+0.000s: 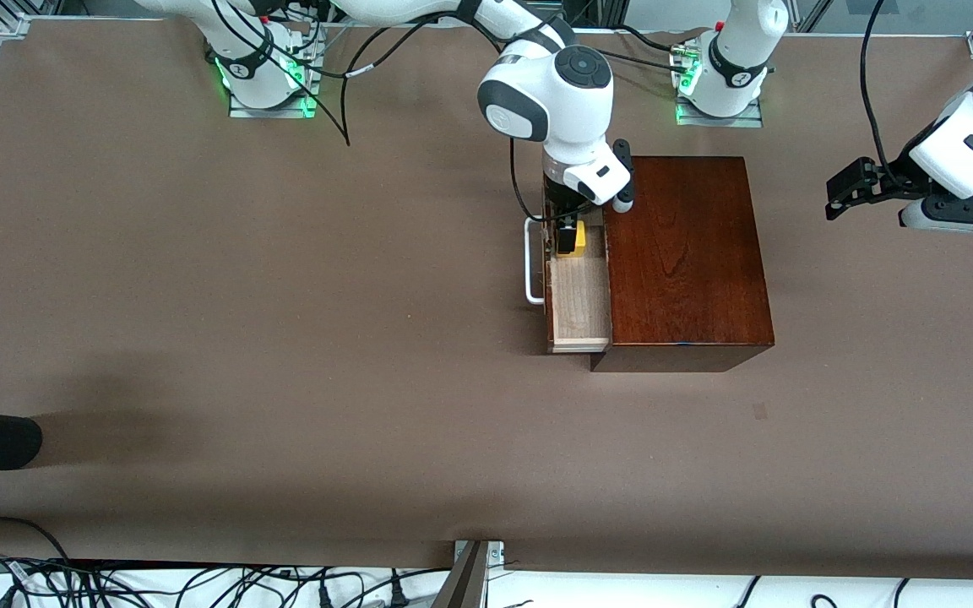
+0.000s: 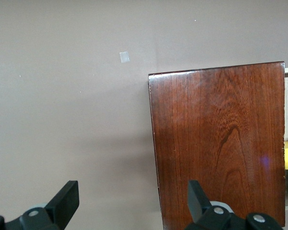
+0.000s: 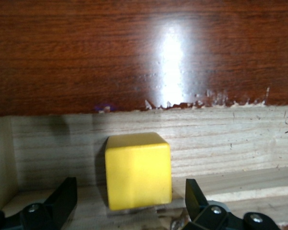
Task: Open drawer, take yellow block, close drawer
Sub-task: 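Lower the right gripper and close it on the yellow cube, then lift the cube with the right gripper while the left gripper reaches the drawer, then set the cube down with the right gripper while the left gripper pushes the drawer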
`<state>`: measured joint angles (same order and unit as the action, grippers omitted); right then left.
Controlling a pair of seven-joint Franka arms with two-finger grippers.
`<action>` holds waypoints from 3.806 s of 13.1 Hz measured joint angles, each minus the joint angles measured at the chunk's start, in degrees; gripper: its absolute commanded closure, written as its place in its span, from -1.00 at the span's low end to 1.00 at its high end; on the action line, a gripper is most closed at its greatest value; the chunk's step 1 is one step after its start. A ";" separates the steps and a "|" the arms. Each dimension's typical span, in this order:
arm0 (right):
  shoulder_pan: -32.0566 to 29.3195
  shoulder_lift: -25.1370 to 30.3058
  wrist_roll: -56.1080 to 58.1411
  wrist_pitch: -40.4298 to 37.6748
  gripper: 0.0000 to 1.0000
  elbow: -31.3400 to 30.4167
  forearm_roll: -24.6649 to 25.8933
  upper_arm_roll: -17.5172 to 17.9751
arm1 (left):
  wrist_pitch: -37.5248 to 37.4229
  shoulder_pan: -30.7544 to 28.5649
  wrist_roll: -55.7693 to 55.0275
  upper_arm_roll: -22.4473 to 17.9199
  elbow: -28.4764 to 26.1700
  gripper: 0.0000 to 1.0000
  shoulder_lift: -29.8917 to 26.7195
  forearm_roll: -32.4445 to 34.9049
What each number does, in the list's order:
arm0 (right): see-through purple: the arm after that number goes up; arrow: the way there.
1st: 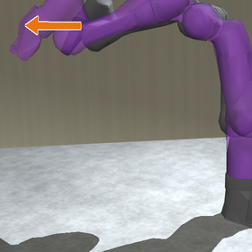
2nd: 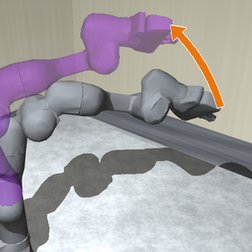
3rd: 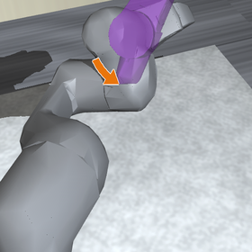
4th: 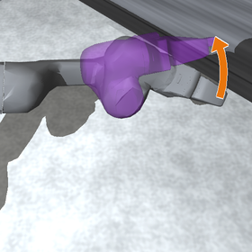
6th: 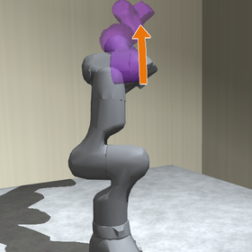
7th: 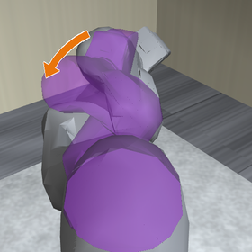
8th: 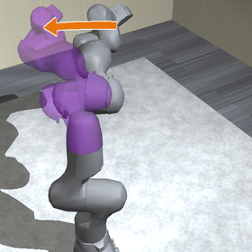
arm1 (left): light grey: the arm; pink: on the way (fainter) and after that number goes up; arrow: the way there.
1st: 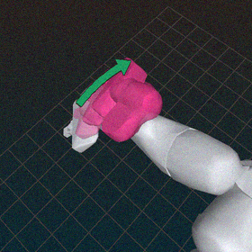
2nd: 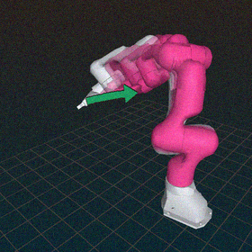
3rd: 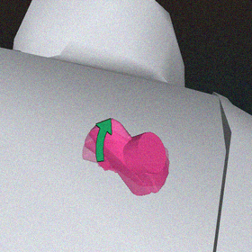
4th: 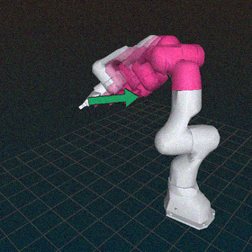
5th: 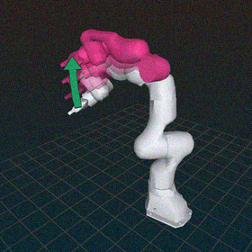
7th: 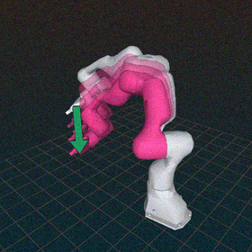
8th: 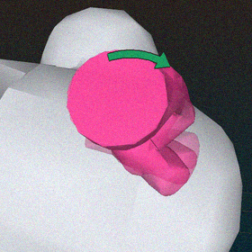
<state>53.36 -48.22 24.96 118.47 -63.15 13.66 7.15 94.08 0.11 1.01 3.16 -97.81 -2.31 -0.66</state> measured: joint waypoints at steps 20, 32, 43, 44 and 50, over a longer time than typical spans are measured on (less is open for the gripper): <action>-3.99 11.18 -1.85 -20.18 1.00 11.63 -7.82 -0.82 | -0.01 0.17 0.00 0.40 0.50 -1.00 0.00 0.00; -33.77 25.79 -1.34 -24.47 1.00 -4.26 -16.30 -5.61 | -9.87 3.55 0.24 1.30 1.03 -1.00 0.36 -4.14; -40.94 31.24 -1.45 -4.90 1.00 -40.79 -17.43 -15.03 | 7.25 27.60 14.69 2.97 13.53 -1.00 23.79 -12.96; -41.10 31.19 -2.34 -2.79 1.00 -43.04 -17.43 -15.34 | 12.05 30.20 17.55 3.01 13.88 -1.00 24.83 -12.93; -41.16 31.05 -18.01 10.48 1.00 -56.70 -17.45 -15.66 | 21.68 37.53 43.13 2.99 14.10 -1.00 33.65 -12.26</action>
<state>12.20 -17.16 6.95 128.95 -119.85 -3.79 -8.52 115.77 37.64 44.14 6.15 -83.71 31.34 -12.92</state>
